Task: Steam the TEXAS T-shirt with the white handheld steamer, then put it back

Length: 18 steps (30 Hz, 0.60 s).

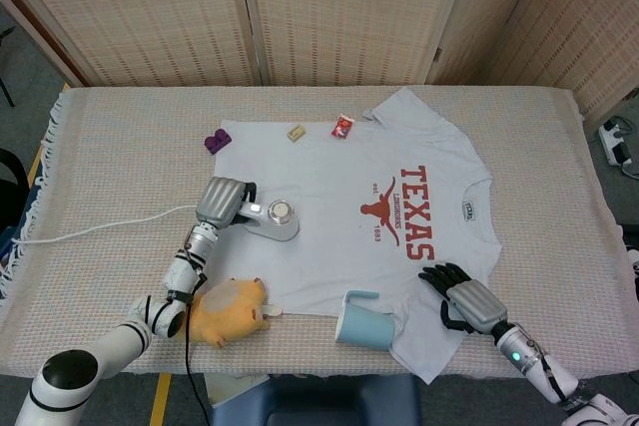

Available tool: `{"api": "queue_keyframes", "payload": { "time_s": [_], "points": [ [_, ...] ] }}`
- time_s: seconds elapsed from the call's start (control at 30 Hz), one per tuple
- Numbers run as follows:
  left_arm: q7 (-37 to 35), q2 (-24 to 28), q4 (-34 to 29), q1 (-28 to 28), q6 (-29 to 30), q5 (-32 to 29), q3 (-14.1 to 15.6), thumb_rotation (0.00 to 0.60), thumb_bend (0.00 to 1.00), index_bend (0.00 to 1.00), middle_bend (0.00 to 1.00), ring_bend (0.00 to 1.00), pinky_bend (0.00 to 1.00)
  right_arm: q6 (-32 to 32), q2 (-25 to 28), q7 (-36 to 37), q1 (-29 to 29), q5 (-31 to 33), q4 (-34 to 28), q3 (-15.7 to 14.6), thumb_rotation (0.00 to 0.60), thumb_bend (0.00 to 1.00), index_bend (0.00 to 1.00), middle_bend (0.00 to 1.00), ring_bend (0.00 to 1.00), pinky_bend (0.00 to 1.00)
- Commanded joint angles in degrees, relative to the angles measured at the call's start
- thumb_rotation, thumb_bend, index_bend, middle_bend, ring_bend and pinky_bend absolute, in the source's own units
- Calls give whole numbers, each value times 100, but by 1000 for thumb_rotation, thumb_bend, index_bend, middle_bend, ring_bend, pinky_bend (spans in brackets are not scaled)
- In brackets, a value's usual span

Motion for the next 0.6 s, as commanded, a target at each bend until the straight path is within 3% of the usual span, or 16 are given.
{"api": "queue_keyframes", "payload": {
  "time_s": [0.03, 0.3, 0.47, 0.6],
  "points": [
    [-252, -110, 593, 26, -244, -196, -65, 600, 513, 1000, 1000, 902, 686, 1, -5, 4, 12, 20, 1, -2, 294, 900, 0, 37, 0, 0],
    [-765, 113, 1184, 317, -396, -496, -231, 600, 513, 1000, 1000, 901, 685, -33, -2, -31, 80, 61, -27, -18, 294, 899, 0, 37, 0, 0],
    [-1313, 477, 619, 464, 76, -494, -351, 600, 514, 1000, 1000, 901, 686, 29, 5, -12, 81, 48, -38, -45, 298, 900, 0, 37, 0, 0],
    [-1259, 703, -20, 428, 346, -457, -421, 600, 523, 1000, 1000, 901, 685, 80, 31, 4, 75, 36, -46, -71, 295, 900, 0, 37, 0, 0]
  ]
}}
